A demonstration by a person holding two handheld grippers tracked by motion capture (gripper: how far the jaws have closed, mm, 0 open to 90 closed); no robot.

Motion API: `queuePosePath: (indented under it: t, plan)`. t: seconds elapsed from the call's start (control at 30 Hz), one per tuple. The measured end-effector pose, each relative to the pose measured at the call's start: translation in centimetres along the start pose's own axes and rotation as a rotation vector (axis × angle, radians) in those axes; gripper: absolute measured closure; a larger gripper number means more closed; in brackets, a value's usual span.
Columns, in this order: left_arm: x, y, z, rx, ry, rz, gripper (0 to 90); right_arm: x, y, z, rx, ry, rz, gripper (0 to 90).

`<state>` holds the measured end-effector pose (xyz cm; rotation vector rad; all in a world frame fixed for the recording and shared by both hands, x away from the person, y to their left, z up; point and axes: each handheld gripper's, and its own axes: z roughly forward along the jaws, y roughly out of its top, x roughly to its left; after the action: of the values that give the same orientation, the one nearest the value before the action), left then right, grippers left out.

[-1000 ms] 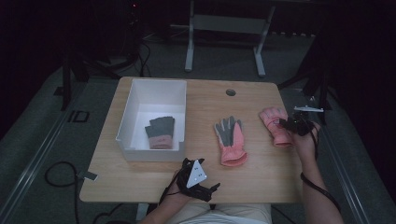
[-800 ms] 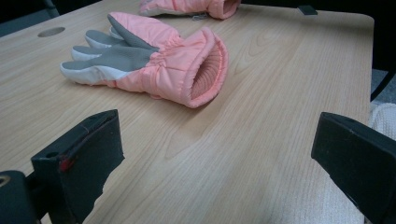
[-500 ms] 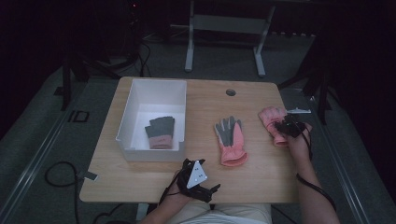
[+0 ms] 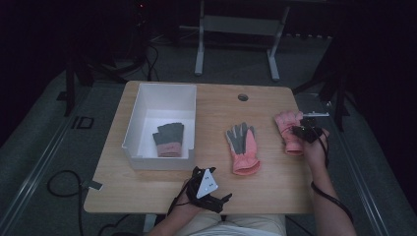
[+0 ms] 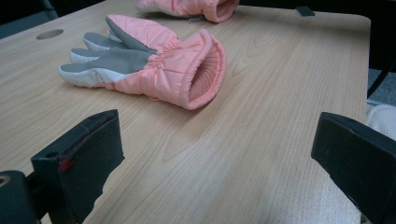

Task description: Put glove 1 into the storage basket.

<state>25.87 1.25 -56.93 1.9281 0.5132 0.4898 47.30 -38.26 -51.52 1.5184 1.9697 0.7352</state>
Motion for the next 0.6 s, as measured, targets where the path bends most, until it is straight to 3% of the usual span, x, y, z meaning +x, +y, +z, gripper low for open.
queuePosePath:
  t: [0.17, 0.43, 0.6]
  plan:
    - [0.0, 0.0, 0.0, 0.001, 0.006, -0.002, 1.7, 1.2, 0.2, -3.3, -0.05, 0.007, 0.049, 86.2]
    - [0.0, 0.0, -0.2, -0.01, 0.014, -0.005, 1.7, 5.1, -0.3, -8.4, -0.103, -0.012, 0.081, 86.2]
    - [-0.1, 0.0, -0.3, -0.011, 0.013, -0.004, 1.8, 6.7, -1.5, -9.0, -0.098, -0.007, 0.099, 86.2]
